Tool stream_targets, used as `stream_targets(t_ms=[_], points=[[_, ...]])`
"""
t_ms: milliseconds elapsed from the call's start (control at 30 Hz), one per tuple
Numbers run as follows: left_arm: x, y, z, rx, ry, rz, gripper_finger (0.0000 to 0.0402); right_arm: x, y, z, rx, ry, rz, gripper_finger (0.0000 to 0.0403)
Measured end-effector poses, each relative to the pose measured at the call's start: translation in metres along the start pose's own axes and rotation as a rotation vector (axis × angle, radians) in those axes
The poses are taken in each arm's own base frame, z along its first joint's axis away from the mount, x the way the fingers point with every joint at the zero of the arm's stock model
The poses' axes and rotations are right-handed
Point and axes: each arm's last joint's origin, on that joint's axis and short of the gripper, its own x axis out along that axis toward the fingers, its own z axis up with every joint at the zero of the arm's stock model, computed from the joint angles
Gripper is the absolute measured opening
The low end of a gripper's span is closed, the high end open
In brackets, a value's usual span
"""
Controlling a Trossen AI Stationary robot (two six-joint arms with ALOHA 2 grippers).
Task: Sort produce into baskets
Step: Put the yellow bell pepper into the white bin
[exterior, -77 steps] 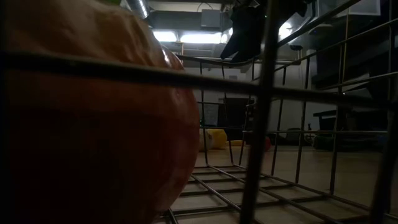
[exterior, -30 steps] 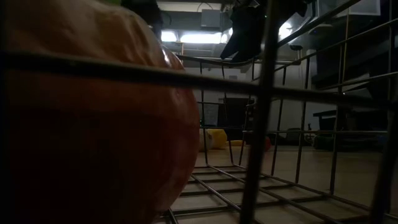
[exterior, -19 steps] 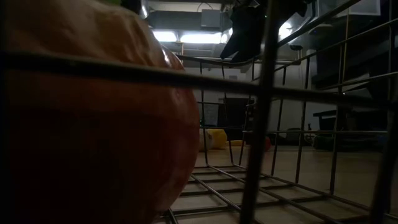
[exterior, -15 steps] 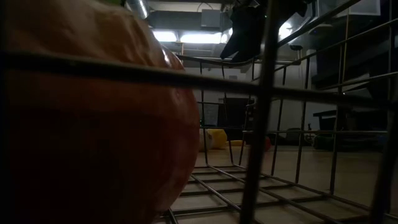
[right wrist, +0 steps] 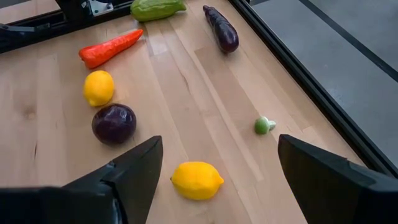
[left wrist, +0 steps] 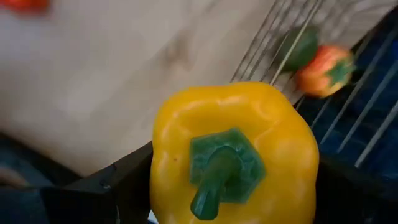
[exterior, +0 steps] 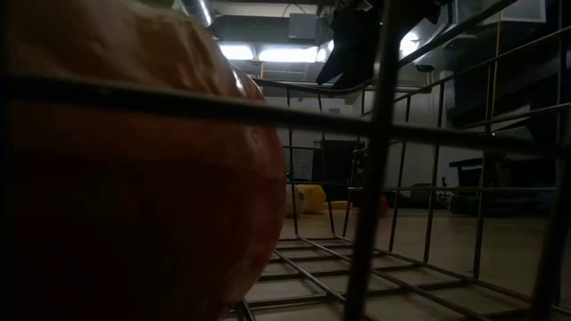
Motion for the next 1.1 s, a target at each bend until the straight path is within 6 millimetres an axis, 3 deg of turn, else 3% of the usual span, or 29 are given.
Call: stream_targets(t_ms=[233, 500, 833, 1100], points=[[0.037, -0.022, -0.039, 0.000, 0.067, 0.075, 0.0318, 0.000, 0.000, 0.000, 0.000, 0.000, 0.000, 0.0315], [0.083, -0.041, -0.068, 0.040, 0.065, 0.123, 0.0318, 0.000, 0.000, 0.000, 0.000, 0.000, 0.000, 0.0315], [0.110, -0.045, -0.078, 0.068, -0.073, 0.154, 0.0318, 0.000, 0.000, 0.000, 0.000, -0.001, 0.000, 0.0315], [0.127, -0.045, -0.081, 0.098, -0.086, 0.208, 0.0318, 0.000, 0.000, 0.000, 0.000, 0.000, 0.000, 0.0315]])
